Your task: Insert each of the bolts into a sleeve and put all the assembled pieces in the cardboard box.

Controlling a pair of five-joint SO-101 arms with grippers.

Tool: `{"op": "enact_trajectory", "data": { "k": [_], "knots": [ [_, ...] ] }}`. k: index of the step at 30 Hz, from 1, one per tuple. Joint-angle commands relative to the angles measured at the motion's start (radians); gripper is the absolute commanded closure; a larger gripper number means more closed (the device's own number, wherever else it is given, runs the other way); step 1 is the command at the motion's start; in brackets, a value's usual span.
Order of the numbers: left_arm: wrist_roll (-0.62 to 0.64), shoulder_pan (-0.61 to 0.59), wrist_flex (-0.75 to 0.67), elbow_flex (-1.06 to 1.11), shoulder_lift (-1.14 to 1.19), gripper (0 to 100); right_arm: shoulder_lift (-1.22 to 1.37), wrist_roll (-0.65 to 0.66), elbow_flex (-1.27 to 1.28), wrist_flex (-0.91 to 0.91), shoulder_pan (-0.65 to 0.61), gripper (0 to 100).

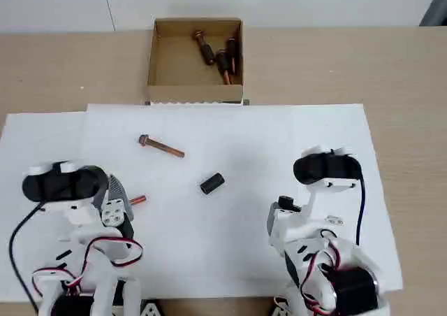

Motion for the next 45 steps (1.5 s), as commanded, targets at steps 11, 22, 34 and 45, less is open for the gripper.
{"op": "enact_trajectory", "data": {
  "k": [11, 22, 34, 45],
  "knots": [
    [0.331, 0.0, 0.006, -0.478, 0.738, 99, -0.035, 0.012, 0.003, -0.03, 0.007, 99.5],
    [0.548, 0.002, 0.006, -0.742, 1.16, 99, -0.035, 0.012, 0.003, -0.045, 0.005, 99.5],
    [0.687, 0.002, 0.005, -0.903, 1.479, 99, -0.03, 0.014, 0.003, -0.045, 0.005, 99.5],
    [0.717, 0.002, 0.006, -1.053, 1.763, 99, -0.027, 0.014, 0.003, -0.045, 0.005, 99.5]
  ]
}}
